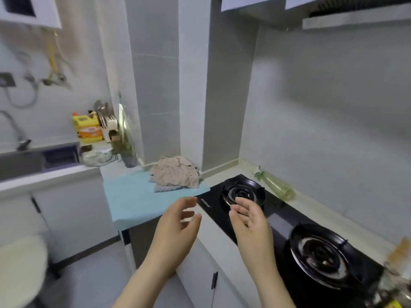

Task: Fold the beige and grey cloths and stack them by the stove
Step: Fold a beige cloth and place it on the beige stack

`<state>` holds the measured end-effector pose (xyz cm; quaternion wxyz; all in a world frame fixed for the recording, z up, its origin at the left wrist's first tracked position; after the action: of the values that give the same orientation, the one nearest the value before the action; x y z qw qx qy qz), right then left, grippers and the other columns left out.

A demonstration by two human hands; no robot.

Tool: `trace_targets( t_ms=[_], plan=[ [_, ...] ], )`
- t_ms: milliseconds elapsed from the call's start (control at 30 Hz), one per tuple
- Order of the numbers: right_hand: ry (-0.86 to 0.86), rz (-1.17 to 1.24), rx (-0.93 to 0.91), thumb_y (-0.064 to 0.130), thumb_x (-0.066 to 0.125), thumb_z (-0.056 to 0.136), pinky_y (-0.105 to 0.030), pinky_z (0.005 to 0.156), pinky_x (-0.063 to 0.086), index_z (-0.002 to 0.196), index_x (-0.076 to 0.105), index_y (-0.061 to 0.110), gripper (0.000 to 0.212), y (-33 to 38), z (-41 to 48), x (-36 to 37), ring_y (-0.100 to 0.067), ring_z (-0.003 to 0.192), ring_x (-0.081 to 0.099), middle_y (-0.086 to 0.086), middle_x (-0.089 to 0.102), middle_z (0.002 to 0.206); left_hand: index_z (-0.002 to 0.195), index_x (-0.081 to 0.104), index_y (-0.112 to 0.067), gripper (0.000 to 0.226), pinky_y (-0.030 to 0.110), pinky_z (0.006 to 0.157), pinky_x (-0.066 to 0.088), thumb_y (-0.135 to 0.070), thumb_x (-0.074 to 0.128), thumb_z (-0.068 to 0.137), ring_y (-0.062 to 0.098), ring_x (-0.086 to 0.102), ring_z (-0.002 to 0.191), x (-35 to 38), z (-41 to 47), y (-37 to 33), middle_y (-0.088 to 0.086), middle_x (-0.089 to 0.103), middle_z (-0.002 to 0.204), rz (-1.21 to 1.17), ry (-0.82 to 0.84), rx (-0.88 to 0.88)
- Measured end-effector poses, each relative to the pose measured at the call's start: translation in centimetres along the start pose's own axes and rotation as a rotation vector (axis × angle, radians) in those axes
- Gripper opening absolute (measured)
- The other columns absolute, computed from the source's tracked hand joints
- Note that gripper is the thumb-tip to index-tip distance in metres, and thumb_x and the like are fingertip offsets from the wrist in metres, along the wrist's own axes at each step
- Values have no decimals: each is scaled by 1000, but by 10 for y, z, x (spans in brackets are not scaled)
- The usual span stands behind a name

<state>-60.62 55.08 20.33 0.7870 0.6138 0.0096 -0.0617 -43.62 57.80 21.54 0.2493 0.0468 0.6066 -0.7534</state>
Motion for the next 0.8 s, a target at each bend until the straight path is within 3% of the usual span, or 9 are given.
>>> trace_targets(
  t_ms=[167, 333, 567, 700, 800],
  plan=[
    [77, -15, -7, 13, 61, 92, -8, 74, 48, 111, 57, 31, 26, 2, 25, 86, 0, 95, 62, 10, 64, 106, 114, 56, -33, 25, 5, 73, 42, -22, 56, 91, -6, 57, 99, -65, 32, 42, -20, 57, 118, 14, -59, -37],
    [120, 11, -2, 11, 60, 92, -12, 71, 49, 107, 57, 31, 24, -9, 74, 168, -5, 97, 63, 11, 64, 102, 115, 56, -30, 26, 0, 68, 43, -20, 55, 92, -6, 56, 100, -115, 88, 83, -19, 56, 119, 52, -109, -55],
    [169, -12, 27, 12, 59, 92, -1, 66, 44, 109, 58, 27, 22, -24, 143, 264, 3, 92, 60, 12, 64, 101, 117, 56, -32, 26, 8, 74, 42, -22, 54, 93, -3, 56, 103, -172, 175, 128, -17, 56, 121, 98, -141, -107],
    [168, -43, 48, 12, 60, 91, -8, 69, 46, 108, 59, 28, 23, -32, 174, 310, 2, 92, 62, 13, 64, 101, 116, 56, -33, 26, 22, 75, 51, -23, 54, 92, -3, 56, 102, -200, 217, 156, -17, 56, 117, 57, -156, -149],
    [151, -64, 69, 12, 58, 91, -10, 72, 45, 110, 59, 27, 25, -39, 194, 343, 1, 94, 62, 13, 64, 103, 115, 56, -35, 26, 22, 70, 49, -24, 54, 92, -2, 57, 101, -217, 247, 179, -17, 57, 114, 34, -136, -166]
  ],
)
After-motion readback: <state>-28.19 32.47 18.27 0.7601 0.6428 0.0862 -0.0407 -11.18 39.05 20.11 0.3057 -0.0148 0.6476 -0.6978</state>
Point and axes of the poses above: each hand's wrist, its own z-axis towards the middle knuckle, its own x-axis out of the palm, y = z × x, the point moved 4 cm from there along z, towards the middle knuckle
